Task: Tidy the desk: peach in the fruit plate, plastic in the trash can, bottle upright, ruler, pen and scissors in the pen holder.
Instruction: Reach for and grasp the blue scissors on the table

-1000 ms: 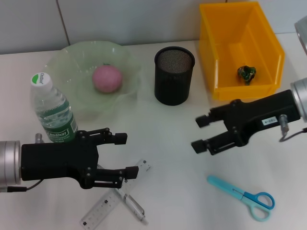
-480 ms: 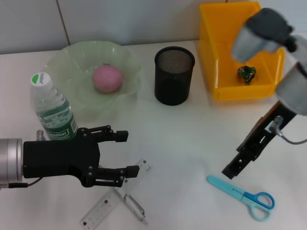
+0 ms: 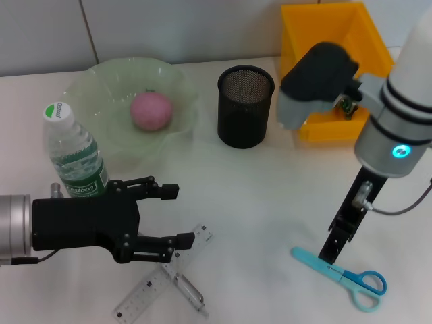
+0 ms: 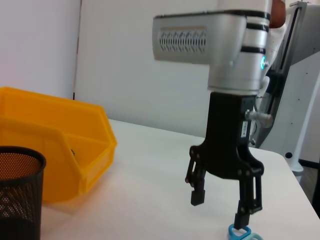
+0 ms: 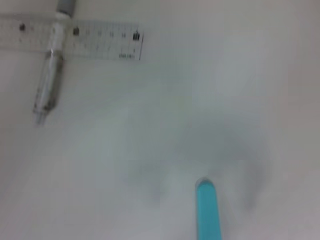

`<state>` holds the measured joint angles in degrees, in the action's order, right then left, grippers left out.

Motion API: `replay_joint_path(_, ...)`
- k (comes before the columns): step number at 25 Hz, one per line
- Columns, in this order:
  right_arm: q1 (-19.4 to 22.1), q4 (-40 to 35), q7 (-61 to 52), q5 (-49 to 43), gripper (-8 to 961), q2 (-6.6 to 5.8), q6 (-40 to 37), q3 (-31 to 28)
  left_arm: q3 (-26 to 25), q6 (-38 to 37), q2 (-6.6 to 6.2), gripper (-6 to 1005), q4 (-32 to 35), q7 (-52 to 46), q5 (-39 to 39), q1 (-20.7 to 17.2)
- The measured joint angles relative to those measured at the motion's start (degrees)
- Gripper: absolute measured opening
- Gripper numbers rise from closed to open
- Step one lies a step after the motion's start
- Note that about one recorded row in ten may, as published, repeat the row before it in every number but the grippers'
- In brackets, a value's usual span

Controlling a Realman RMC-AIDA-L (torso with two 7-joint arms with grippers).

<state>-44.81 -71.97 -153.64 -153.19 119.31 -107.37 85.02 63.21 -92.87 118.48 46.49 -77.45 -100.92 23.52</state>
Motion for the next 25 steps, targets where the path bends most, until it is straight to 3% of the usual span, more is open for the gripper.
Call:
replay_joint_path(5, 1.72, -0.39, 0.21, 0.08, 813, 0.08, 3.78, 4.16, -0.23, -0.03, -0.20, 872, -0.16, 0.01, -0.18, -0.67)
replay_joint_path(25, 6.59, -2.06, 2.20, 3.43, 811, 0.30, 8.63, 9.43, -0.55, -0.62, -0.45, 872, 0.27, 0.28, -0.24, -2.35)
